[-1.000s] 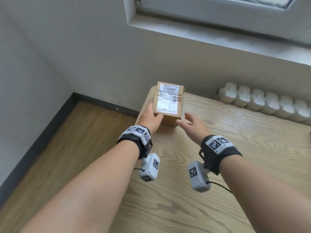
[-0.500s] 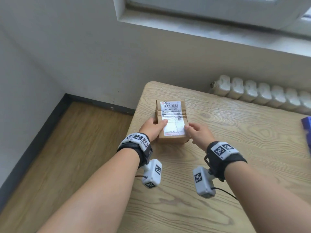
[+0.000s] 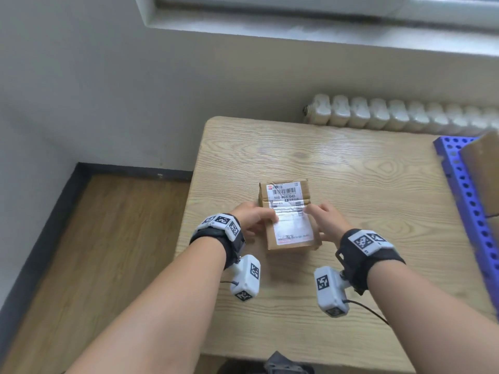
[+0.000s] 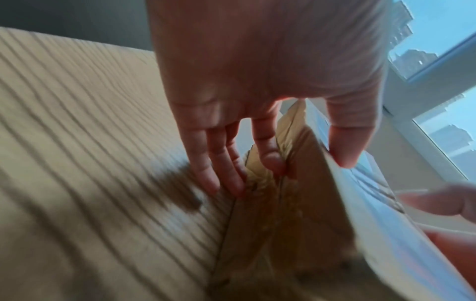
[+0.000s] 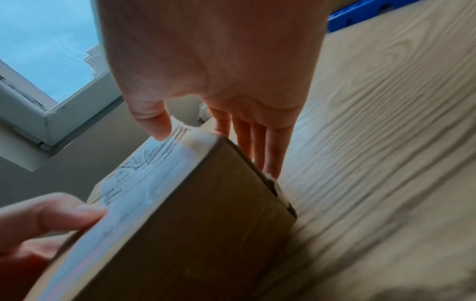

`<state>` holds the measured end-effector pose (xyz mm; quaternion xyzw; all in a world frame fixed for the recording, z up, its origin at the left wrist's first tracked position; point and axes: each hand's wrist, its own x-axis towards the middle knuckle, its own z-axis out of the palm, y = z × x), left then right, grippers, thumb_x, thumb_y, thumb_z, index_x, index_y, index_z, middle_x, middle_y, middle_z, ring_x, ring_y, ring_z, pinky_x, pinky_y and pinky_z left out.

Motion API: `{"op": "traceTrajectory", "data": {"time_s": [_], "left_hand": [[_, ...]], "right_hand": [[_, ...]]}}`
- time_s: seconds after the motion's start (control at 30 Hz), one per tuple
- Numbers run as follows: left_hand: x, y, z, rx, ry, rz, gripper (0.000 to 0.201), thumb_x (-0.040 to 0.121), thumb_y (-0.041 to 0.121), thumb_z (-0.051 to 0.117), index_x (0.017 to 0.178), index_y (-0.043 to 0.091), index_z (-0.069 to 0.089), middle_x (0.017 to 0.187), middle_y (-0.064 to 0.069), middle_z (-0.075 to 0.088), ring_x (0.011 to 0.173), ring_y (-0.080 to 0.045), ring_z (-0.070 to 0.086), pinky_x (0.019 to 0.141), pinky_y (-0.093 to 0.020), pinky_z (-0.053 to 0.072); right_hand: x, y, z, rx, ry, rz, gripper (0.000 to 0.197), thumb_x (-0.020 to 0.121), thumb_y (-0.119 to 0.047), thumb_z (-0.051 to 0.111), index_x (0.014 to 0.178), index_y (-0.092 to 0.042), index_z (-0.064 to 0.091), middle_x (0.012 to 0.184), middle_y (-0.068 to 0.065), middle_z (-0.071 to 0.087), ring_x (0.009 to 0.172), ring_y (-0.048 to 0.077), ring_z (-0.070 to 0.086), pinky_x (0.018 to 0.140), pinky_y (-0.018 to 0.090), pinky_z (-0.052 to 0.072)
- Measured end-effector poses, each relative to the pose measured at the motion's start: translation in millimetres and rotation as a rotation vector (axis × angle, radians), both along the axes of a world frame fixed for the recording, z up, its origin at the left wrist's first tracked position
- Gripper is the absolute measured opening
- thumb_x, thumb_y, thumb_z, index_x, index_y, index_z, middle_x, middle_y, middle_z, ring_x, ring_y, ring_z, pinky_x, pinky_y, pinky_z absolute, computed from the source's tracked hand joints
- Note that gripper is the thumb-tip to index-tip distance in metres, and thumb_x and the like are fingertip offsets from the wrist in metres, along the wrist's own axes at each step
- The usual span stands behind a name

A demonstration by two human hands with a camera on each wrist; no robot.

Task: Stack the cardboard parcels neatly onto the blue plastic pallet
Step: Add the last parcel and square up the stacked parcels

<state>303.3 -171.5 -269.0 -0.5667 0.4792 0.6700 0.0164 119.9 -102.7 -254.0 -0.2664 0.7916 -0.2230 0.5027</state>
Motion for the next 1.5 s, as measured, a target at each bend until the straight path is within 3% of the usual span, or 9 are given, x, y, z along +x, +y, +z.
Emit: {"op": "traceTrajectory", "data": {"time_s": [0.17, 0.27, 0.37, 0.6, 0.87, 1.03, 1.17, 1.37, 1.5], "left_hand": [[-25, 25, 6, -0.003, 0.061, -0.122, 0.025, 0.07, 0.022, 0.076, 0.094, 0.02, 0.067, 0.091, 0.001, 0.073, 0.084, -0.015, 0.067, 0.083, -0.03, 0.055], [-41, 37, 15, -0.029, 0.044, -0.198, 0.04, 0.056, 0.031, 0.073, 0.095, 0.021, 0.068, 0.085, 0.005, 0.072, 0.082, -0.013, 0.065, 0.081, -0.03, 0.053], [-61, 53, 25, -0.033, 0.045, -0.248, 0.034, 0.057, 0.03, 0.071, 0.09, 0.022, 0.066, 0.083, 0.007, 0.068, 0.082, -0.013, 0.063, 0.075, -0.026, 0.049], [-114, 106, 42, -0.128, 0.068, -0.25, 0.033, 0.06, 0.044, 0.065, 0.085, 0.022, 0.067, 0.093, 0.0, 0.068, 0.082, -0.018, 0.064, 0.082, -0.032, 0.05], [-186, 221, 57, -0.153, 0.067, -0.365, 0.052, 0.048, 0.051, 0.067, 0.094, 0.026, 0.066, 0.098, 0.001, 0.069, 0.08, -0.014, 0.064, 0.088, -0.032, 0.051], [-238, 303, 59, -0.175, 0.078, -0.423, 0.066, 0.046, 0.056, 0.069, 0.103, 0.023, 0.069, 0.107, 0.0, 0.073, 0.09, -0.016, 0.07, 0.097, -0.037, 0.052], [-284, 358, 79, -0.229, 0.12, -0.47, 0.057, 0.055, 0.054, 0.07, 0.104, 0.024, 0.07, 0.103, 0.001, 0.074, 0.097, -0.018, 0.07, 0.095, -0.037, 0.054], [-364, 423, 114, -0.289, 0.213, -0.508, 0.052, 0.063, 0.049, 0.069, 0.104, 0.017, 0.069, 0.103, -0.008, 0.074, 0.085, -0.02, 0.069, 0.087, -0.034, 0.056], [-417, 452, 140, -0.352, 0.278, -0.485, 0.033, 0.081, 0.039, 0.072, 0.092, 0.008, 0.065, 0.074, -0.004, 0.062, 0.056, -0.015, 0.058, 0.058, -0.025, 0.049]], "right_hand": [[-24, 38, 13, -0.058, 0.047, -0.12, 0.058, 0.068, -0.049, 0.059, 0.1, -0.001, 0.059, 0.088, 0.006, 0.058, 0.083, 0.026, 0.058, 0.09, 0.048, 0.053], [-35, 62, 22, -0.075, 0.037, -0.171, 0.07, 0.064, -0.052, 0.058, 0.107, 0.002, 0.059, 0.096, 0.012, 0.065, 0.085, 0.029, 0.061, 0.092, 0.059, 0.051], [-49, 86, 31, -0.093, 0.06, -0.195, 0.049, 0.085, -0.039, 0.057, 0.116, -0.002, 0.06, 0.101, 0.011, 0.066, 0.092, 0.028, 0.063, 0.093, 0.056, 0.052], [-94, 157, 41, -0.165, -0.005, -0.333, 0.023, 0.089, -0.03, 0.059, 0.099, -0.01, 0.062, 0.094, 0.008, 0.067, 0.082, 0.024, 0.067, 0.072, 0.037, 0.058], [-162, 284, 51, -0.215, 0.039, -0.355, 0.033, 0.088, -0.042, 0.064, 0.099, -0.011, 0.065, 0.094, 0.003, 0.071, 0.087, 0.02, 0.068, 0.081, 0.038, 0.058], [-211, 375, 59, -0.226, 0.072, -0.381, 0.037, 0.085, -0.044, 0.069, 0.068, -0.016, 0.051, 0.081, 0.004, 0.064, 0.078, 0.021, 0.061, 0.073, 0.034, 0.052], [-252, 439, 78, -0.257, 0.12, -0.389, 0.04, 0.085, -0.047, 0.068, 0.071, -0.013, 0.052, 0.081, 0.007, 0.064, 0.077, 0.024, 0.059, 0.072, 0.035, 0.051], [-314, 522, 116, -0.319, 0.173, -0.461, 0.047, 0.082, -0.053, 0.067, 0.089, -0.007, 0.061, 0.097, 0.009, 0.07, 0.092, 0.028, 0.067, 0.085, 0.046, 0.057], [-352, 561, 143, -0.375, 0.236, -0.546, 0.048, 0.082, -0.052, 0.067, 0.1, -0.007, 0.062, 0.102, 0.012, 0.069, 0.094, 0.028, 0.067, 0.084, 0.046, 0.057]]}}
